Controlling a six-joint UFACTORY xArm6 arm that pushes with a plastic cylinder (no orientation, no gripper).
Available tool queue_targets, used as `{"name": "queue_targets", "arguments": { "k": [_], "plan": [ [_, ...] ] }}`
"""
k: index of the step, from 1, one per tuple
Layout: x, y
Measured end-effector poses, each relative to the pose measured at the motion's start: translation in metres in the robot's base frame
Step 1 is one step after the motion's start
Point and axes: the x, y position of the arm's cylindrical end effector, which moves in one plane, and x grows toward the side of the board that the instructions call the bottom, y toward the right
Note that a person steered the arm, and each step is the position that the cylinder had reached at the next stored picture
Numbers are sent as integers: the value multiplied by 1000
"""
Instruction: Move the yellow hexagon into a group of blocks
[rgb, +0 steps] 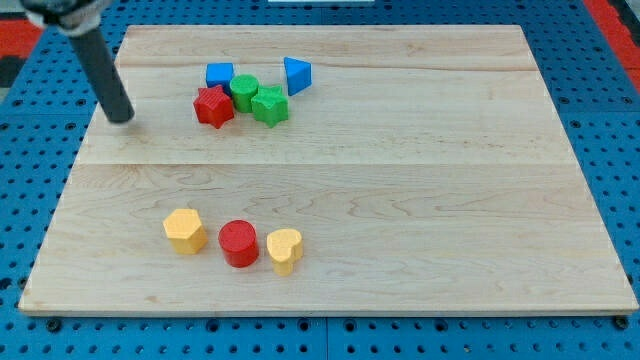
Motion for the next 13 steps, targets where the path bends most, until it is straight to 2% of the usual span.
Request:
{"name": "queue_targets", "arguments": {
  "k": [1,6,7,9,10,13],
  "plan": [
    [29,1],
    [22,-11],
    [45,-18],
    [175,7],
    [196,43],
    [118,92]
  ]
}}
